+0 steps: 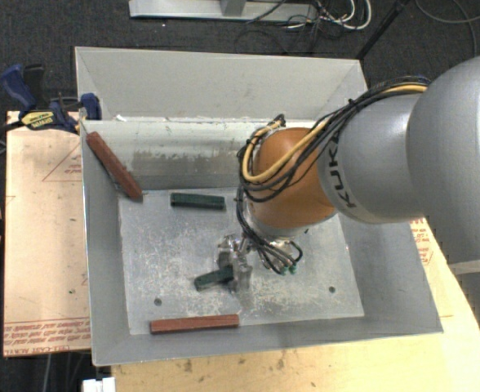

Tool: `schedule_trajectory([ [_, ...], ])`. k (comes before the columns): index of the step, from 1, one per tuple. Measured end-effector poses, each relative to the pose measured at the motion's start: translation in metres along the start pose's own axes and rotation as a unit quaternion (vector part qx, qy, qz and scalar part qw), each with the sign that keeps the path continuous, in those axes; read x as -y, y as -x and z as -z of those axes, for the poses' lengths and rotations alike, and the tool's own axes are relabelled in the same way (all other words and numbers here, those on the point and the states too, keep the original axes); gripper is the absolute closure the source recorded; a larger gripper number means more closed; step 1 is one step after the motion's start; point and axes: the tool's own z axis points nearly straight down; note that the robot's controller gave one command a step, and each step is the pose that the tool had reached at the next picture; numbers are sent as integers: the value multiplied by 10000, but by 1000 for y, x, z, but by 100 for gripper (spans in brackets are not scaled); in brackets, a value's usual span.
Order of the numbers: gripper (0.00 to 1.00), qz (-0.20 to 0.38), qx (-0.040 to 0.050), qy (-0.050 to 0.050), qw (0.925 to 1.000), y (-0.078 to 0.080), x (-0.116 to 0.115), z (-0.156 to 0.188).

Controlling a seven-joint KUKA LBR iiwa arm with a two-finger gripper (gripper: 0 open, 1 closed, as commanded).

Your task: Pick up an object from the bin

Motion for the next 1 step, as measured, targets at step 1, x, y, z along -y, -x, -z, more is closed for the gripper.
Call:
schedule_trajectory([
  [1, 100, 4, 15, -4, 10000, 22, 21, 143],
])
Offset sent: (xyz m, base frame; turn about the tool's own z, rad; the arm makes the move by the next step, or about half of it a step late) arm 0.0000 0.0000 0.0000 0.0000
